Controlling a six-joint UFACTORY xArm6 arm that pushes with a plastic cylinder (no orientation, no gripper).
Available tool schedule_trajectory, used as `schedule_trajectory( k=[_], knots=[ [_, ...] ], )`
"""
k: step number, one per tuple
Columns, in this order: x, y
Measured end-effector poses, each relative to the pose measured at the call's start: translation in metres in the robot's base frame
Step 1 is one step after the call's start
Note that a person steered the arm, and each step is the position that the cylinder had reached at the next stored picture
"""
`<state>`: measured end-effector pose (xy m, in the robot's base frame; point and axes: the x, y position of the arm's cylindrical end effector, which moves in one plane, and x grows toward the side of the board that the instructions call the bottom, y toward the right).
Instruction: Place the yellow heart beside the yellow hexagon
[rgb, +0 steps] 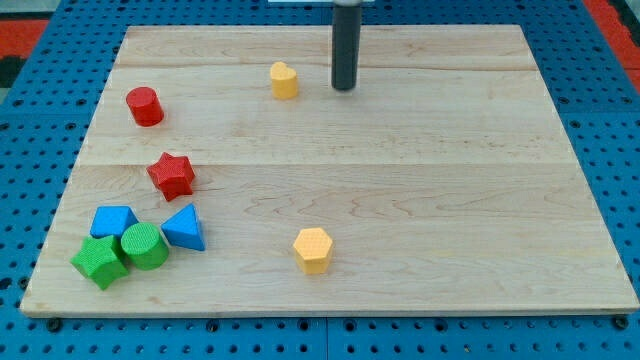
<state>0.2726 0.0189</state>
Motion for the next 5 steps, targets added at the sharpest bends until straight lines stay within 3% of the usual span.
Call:
schedule_trajectory(
  k=[1,2,3,5],
  knots=[
    [-0.041,-0.073],
    [0.025,-0.089],
    [0.102,-0.04],
    [0.057,-0.03]
  ],
)
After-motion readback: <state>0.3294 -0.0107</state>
